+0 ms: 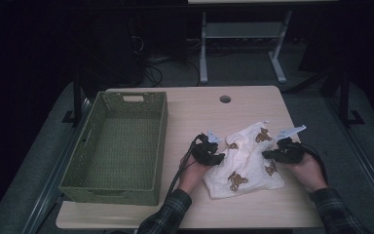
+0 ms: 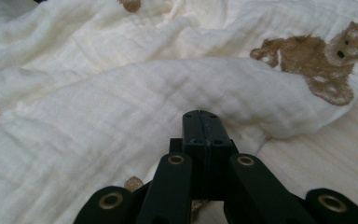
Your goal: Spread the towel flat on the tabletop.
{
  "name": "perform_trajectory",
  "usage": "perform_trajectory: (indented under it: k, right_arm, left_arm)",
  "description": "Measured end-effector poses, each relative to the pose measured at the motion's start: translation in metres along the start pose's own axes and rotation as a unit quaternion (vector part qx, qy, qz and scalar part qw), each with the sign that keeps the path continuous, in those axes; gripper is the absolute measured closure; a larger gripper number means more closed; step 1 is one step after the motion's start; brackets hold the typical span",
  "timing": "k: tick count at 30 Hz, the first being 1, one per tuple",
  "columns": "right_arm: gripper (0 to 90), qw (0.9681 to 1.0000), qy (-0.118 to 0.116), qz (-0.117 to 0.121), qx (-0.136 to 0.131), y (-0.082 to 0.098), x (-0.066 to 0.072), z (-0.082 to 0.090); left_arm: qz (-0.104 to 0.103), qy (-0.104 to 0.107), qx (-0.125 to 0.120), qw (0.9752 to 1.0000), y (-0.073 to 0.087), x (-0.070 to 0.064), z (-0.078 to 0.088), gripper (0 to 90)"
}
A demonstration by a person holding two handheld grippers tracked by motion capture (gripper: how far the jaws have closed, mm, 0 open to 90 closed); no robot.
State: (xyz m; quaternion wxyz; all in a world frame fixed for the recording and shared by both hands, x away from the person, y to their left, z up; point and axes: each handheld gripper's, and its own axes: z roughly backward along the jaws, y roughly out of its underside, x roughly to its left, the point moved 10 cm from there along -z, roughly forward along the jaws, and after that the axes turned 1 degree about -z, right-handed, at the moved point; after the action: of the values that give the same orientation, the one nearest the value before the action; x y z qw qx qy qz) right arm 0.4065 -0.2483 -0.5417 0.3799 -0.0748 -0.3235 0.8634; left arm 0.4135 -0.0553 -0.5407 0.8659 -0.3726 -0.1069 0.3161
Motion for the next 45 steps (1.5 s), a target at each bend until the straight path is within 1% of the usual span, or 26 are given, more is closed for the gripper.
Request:
perform_trajectory:
  k: [2,3,5,7,8,9,10,11,12,14,15,17,19,21,24,26,29,31,32,33,36,39,40,41,43,45]
  right_arm:
    - [89.4,1.0,-0.001,-0.001,0.001,0.0,0.0,0.0]
    - [89.4,1.0,-0.001,-0.001,0.003,0.0,-0.001,0.0]
    - [89.4,1.0,-0.001,-0.002,0.002,0.0,0.0,0.0]
    - [89.4,1.0,-0.002,0.001,0.002,0.0,0.0,0.0]
    - [89.4,1.0,-0.002,0.0,0.003,0.0,0.0,0.0]
    - [89.4,1.0,-0.001,-0.001,0.003,0.0,0.0,0.0]
    - [89.4,1.0,-0.001,-0.001,0.003,0.0,0.0,0.0]
    - [89.4,1.0,-0.001,-0.001,0.003,0.0,0.0,0.0]
    - [89.4,1.0,-0.001,-0.001,0.003,0.0,0.0,0.0]
    - [89.4,1.0,-0.001,-0.002,0.003,0.0,0.0,0.0]
    - [89.4,1.0,-0.002,-0.001,0.003,0.0,0.0,0.0]
    - [89.4,1.0,-0.002,-0.002,0.003,0.0,-0.001,0.0]
    - [89.4,1.0,-0.002,-0.002,0.003,0.0,-0.001,0.0]
    - [89.4,1.0,-0.002,-0.003,0.004,0.0,-0.001,0.0]
    - [89.4,1.0,-0.004,-0.004,0.005,0.001,-0.001,0.0]
    - [89.4,1.0,-0.004,-0.004,0.007,0.001,-0.001,0.001]
    - [89.4,1.0,-0.005,-0.004,0.006,0.001,-0.001,0.001]
    - [89.4,1.0,-0.005,-0.004,0.006,0.001,-0.001,0.001]
    - [89.4,0.9999,-0.006,-0.005,0.007,0.001,-0.001,0.001]
    - [89.4,0.9999,-0.005,-0.004,0.008,0.001,-0.001,0.001]
    - [89.4,0.9999,-0.005,-0.004,0.008,0.001,-0.001,0.001]
    - [89.4,1.0,-0.006,-0.005,0.006,0.001,-0.001,0.001]
    - [89.4,1.0,-0.005,-0.004,0.007,0.001,-0.001,0.001]
    - [89.4,0.9999,-0.006,-0.005,0.007,0.001,-0.001,0.001]
    - [89.4,0.9999,-0.005,-0.005,0.008,0.001,-0.001,0.001]
    - [89.4,1.0,-0.005,-0.004,0.006,0.001,-0.001,0.001]
  left_arm:
    - [0.004,0.005,0.0,1.0,0.0,-0.001,0.001,78.0]
    - [0.01,0.004,-0.001,0.9999,-0.001,-0.001,0.002,82.4]
    - [0.011,-0.003,-0.009,0.9999,-0.003,0.003,0.005,84.7]
    - [0.017,-0.005,-0.022,0.9996,-0.008,0.003,0.011,85.2]
    - [0.016,-0.004,-0.041,0.999,-0.016,0.0,0.019,85.2]
    - [0.015,-0.001,-0.049,0.9987,-0.02,-0.005,0.022,85.2]
    - [0.015,-0.001,-0.049,0.9987,-0.02,-0.005,0.022,85.1]
    - [0.002,0.002,-0.057,0.9983,-0.026,-0.011,0.025,85.1]
    - [-0.001,0.007,-0.062,0.9981,-0.029,-0.018,0.028,85.1]
    - [-0.023,0.01,-0.065,0.9976,-0.035,-0.031,0.03,85.0]
    - [-0.033,0.017,-0.067,0.9971,-0.038,-0.04,0.03,85.0]
    - [-0.042,0.026,-0.069,0.9964,-0.04,-0.053,0.028,85.0]
    - [-0.059,0.035,-0.064,0.9956,-0.039,-0.067,0.024,85.0]
    - [-0.069,0.047,-0.06,0.9948,-0.038,-0.082,0.018,85.0]
    - [-0.081,0.066,-0.043,0.9936,-0.029,-0.102,0.007,85.0]
    - [-0.087,0.073,-0.029,0.9931,-0.022,-0.11,-0.001,84.9]
    - [-0.089,0.083,-0.011,0.9925,-0.011,-0.117,-0.008,84.1]
    - [-0.087,0.089,-0.01,0.9922,-0.009,-0.119,-0.009,81.0]
    - [-0.085,0.094,-0.012,0.9918,-0.009,-0.12,-0.008,77.1]
    - [-0.081,0.094,-0.016,0.9922,-0.011,-0.12,-0.005,70.0]
    - [-0.081,0.086,-0.029,0.9926,-0.018,-0.114,0.005,66.7]
    - [-0.071,0.074,-0.047,0.9936,-0.027,-0.1,0.015,64.7]
    - [-0.065,0.067,-0.053,0.9942,-0.031,-0.092,0.018,64.3]
    - [-0.059,0.06,-0.053,0.995,-0.034,-0.082,0.02,63.9]
    - [-0.053,0.051,-0.051,0.996,-0.037,-0.069,0.018,62.5]
    - [-0.035,0.061,-0.05,0.9963,-0.04,-0.06,0.015,60.3]
